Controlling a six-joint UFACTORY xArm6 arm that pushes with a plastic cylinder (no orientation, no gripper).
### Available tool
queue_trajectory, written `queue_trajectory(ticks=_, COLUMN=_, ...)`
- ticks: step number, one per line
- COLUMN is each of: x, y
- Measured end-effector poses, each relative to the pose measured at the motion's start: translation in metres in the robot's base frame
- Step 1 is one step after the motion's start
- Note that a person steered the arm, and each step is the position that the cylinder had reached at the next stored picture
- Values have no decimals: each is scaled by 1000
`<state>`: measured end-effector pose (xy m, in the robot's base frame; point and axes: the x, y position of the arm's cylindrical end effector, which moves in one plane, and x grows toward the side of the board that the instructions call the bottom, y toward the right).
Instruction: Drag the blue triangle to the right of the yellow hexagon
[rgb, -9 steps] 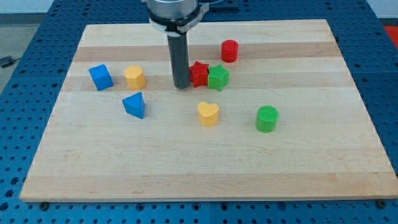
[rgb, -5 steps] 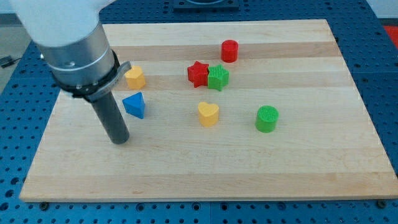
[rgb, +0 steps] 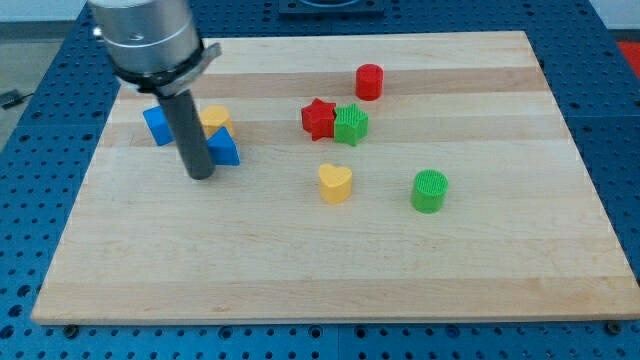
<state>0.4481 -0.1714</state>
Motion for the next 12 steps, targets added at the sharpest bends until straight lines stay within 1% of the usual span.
queue_trajectory(ticks=1, x=0, y=-20)
queue_trajectory(ticks=2, x=0, y=-15)
queue_trajectory(ticks=3, x=-3, y=1)
queue_trajectory(ticks=5, x=-11, y=8)
queue_trajectory(ticks=8, x=-13, y=50)
queue_trajectory(ticks=11, x=-28, y=82)
queue_trajectory(ticks=12, x=-37, y=85)
